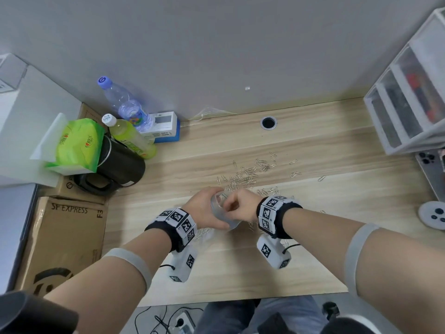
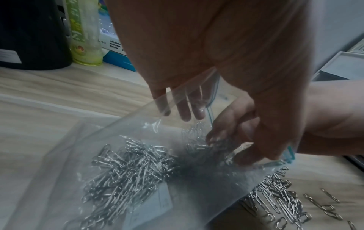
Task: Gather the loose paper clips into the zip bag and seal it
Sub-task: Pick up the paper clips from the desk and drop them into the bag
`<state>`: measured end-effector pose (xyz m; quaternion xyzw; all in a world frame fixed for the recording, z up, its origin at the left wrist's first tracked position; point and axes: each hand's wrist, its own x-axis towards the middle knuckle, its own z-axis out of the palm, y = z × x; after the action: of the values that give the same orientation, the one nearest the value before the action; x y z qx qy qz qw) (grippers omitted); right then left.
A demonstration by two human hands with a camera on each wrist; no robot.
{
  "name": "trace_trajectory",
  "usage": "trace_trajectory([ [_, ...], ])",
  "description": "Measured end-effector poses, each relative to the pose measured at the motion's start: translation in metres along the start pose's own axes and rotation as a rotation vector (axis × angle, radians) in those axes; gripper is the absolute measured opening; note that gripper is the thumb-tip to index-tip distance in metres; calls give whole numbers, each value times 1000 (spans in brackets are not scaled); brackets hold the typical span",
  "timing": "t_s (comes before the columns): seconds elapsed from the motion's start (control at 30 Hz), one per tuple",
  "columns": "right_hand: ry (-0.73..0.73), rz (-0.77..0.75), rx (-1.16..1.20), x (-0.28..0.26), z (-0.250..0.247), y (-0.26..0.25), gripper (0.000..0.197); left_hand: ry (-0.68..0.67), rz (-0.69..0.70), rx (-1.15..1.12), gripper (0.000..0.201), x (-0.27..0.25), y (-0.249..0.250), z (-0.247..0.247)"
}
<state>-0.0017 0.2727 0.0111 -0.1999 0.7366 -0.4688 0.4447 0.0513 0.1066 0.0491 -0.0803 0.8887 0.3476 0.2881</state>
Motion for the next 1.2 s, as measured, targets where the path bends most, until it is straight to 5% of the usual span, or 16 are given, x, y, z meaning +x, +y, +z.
trace_trajectory([
  [0.1, -23, 13, -14, 1, 1, 4, 18, 20, -10, -25, 111, -1, -5, 2],
  [0.23, 286, 45, -104, 2, -17, 12, 23, 53, -20, -39, 93, -5, -8, 3],
  [0.33, 345, 131, -244, 1, -36, 22, 22, 53, -20, -8, 93, -8, -8, 2],
  [0.47, 262, 251, -547, 4, -53, 22, 36, 50, -35, -31, 96, -12, -14, -3],
  [0.73, 43, 85, -853, 37, -43, -6, 66, 103, -94, -69, 93, -25, -38, -23],
  [1.03, -105, -36, -1030, 76, -20, -10, 70, 153, -194, -131, 89, -31, -60, -29],
  [1.2, -172, -135, -1089, 80, -21, -6, 43, 119, -214, -111, 92, -20, -66, -36],
])
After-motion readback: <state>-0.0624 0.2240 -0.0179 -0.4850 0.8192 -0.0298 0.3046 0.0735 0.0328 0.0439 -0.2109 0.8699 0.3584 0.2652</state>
